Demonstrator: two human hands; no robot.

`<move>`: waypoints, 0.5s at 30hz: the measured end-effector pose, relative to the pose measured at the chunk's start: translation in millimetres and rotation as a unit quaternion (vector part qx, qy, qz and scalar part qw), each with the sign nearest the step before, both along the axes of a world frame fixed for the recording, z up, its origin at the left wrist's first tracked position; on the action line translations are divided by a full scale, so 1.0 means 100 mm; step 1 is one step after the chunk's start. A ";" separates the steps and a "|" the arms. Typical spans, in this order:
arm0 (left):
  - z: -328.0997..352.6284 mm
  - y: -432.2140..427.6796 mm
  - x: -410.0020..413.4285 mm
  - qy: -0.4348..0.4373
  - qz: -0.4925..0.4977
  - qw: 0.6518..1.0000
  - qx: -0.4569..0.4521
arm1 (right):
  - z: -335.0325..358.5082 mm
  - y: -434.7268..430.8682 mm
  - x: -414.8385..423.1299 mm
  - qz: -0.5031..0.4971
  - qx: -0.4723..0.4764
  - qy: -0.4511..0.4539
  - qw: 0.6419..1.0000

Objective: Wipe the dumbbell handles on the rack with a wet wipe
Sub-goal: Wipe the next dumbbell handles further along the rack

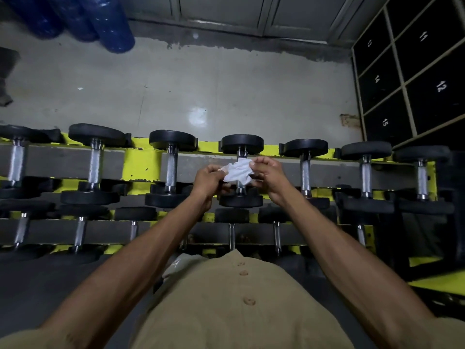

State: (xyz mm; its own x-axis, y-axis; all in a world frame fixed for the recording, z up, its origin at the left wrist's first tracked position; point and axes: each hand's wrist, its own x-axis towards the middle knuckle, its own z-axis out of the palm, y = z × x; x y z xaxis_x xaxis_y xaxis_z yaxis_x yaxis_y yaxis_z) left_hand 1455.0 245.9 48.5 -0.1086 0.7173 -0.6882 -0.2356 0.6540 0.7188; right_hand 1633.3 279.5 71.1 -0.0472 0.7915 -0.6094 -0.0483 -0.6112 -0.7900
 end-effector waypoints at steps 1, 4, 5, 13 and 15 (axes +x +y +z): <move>-0.02 -0.02 -0.02 0.017 -0.012 1.000 0.003 | -0.02 -0.01 -0.03 -0.007 0.003 -0.022 1.000; -0.02 -0.08 -0.02 0.038 -0.033 0.999 0.016 | -0.08 -0.03 -0.08 -0.030 0.023 -0.059 0.998; -0.02 -0.09 -0.01 0.055 -0.045 0.997 0.021 | -0.08 -0.03 -0.08 -0.036 0.028 -0.062 0.997; 0.07 -0.13 0.18 0.364 -0.153 0.880 0.263 | 0.01 0.04 0.15 0.030 0.081 -0.076 0.993; 0.15 -0.09 0.29 0.320 -0.196 0.892 0.251 | 0.07 0.04 0.24 0.056 0.095 -0.042 0.993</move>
State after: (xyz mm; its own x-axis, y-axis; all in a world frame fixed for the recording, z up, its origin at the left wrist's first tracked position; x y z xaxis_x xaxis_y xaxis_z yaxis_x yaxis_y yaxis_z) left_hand 1483.7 236.6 63.8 -0.0371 0.9870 -0.1563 0.5054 0.1534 0.8491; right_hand 1657.7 283.7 78.0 -0.0963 0.8851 -0.4553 0.0829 -0.4487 -0.8898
